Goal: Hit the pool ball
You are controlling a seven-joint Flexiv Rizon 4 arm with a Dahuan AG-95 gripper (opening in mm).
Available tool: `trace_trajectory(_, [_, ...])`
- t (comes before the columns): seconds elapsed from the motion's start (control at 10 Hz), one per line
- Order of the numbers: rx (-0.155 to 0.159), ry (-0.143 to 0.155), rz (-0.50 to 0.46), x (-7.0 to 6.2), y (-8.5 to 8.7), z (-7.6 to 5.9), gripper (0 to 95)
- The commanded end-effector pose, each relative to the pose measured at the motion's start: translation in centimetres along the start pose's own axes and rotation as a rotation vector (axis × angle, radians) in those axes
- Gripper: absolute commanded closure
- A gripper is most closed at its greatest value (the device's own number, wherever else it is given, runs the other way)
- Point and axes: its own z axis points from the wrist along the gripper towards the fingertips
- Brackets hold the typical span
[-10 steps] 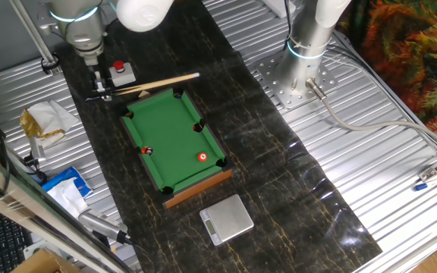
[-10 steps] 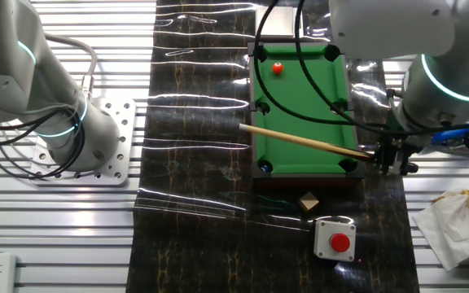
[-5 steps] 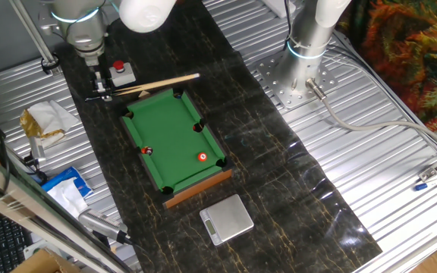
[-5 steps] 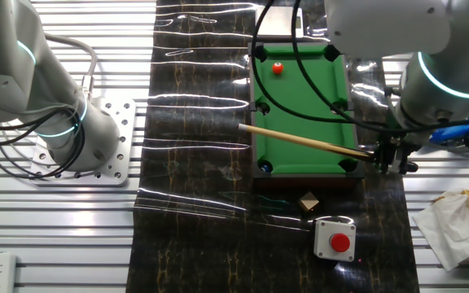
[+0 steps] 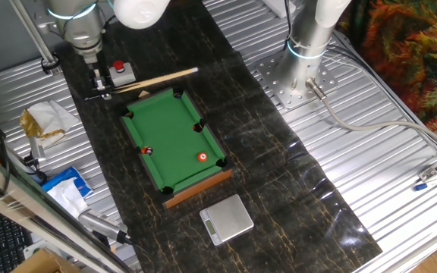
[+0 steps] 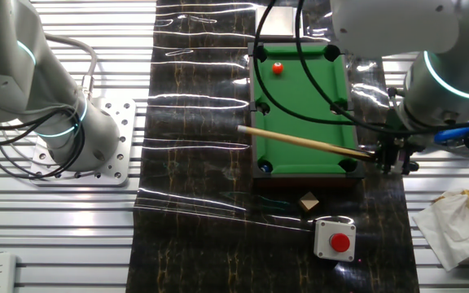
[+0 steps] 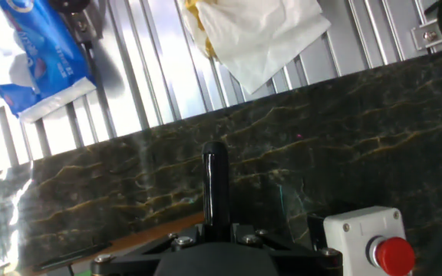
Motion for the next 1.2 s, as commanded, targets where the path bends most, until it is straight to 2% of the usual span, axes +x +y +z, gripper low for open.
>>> trace_trajectory(0.1, [0.038,-0.007,-0.170,0.01,0.03,-0.07,95.0])
trace_trajectory(0.2, [0.036,-0.005,-0.149,0.01,0.03,-0.07,95.0])
trace_trajectory(0.3, [0.027,0.000,-0.071,0.01,0.08,-0.03,95.0])
trace_trajectory(0.7, [0.005,0.010,0.091,-0.01,0.23,0.05,95.0])
trace_trajectory(1.2, [0.007,0.012,0.113,-0.06,0.63,0.54,95.0])
